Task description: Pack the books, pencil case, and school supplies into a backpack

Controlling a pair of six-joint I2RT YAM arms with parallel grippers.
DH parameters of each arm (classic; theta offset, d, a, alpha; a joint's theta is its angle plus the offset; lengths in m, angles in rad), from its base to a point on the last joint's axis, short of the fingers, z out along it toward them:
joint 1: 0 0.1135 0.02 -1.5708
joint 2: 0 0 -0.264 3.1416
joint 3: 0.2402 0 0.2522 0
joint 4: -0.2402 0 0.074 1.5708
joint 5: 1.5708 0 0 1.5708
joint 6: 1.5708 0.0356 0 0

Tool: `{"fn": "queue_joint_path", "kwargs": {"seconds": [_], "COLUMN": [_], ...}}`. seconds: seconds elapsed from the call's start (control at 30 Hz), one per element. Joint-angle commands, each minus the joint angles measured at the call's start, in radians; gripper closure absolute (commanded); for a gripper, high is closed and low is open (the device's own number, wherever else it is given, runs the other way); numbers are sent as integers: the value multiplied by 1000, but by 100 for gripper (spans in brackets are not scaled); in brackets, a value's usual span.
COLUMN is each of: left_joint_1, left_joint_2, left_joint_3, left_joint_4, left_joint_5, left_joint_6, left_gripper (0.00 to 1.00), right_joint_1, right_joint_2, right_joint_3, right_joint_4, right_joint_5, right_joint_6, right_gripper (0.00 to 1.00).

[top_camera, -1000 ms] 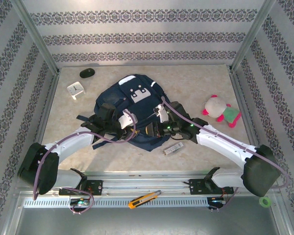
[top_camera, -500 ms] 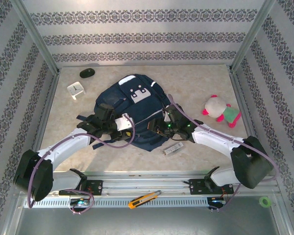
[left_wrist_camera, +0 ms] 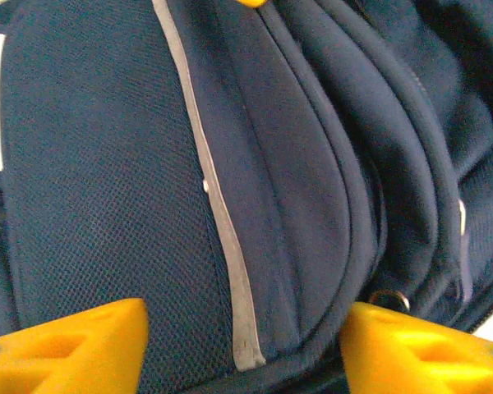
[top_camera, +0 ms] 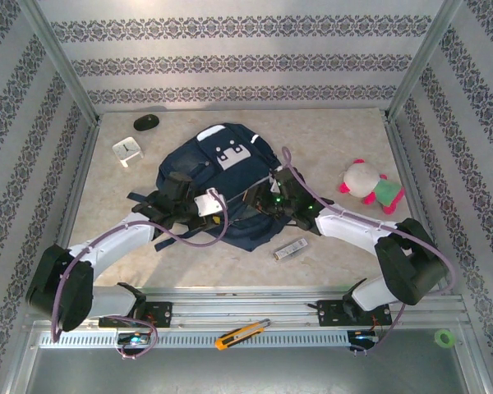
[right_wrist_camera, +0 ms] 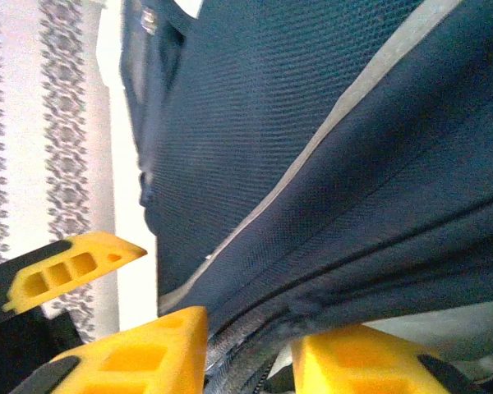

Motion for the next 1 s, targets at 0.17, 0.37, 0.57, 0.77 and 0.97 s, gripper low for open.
{"fn": "queue_joint_path", "kwargs": {"seconds": [0.17,0.37,0.57,0.77,0.97], "left_joint_1": [13,17,19,20,21], "left_joint_2": [6,67,28,26,30], "left_joint_3": [32,106,229,321,366], "left_joint_4": [142,170,110,30,-35], "left_joint_5": [-75,-77,-71,-73,-50], "left_joint_6": [-40,-64,-257,-424,-518], "left_gripper": [31,82,100,100,100], "right_joint_1": [-2,-6,-14,77,195], "right_joint_2": [-21,-47,-181,-332,-242], "right_joint_3": [89,91,67,89,137], "right_joint_4": [167,177,-50,-345,-348], "right_joint_5": [54,47,158,316,301], "right_joint_6": [-62,-100,-201,-293,-275], "right_gripper": [80,81,63,62,61]}}
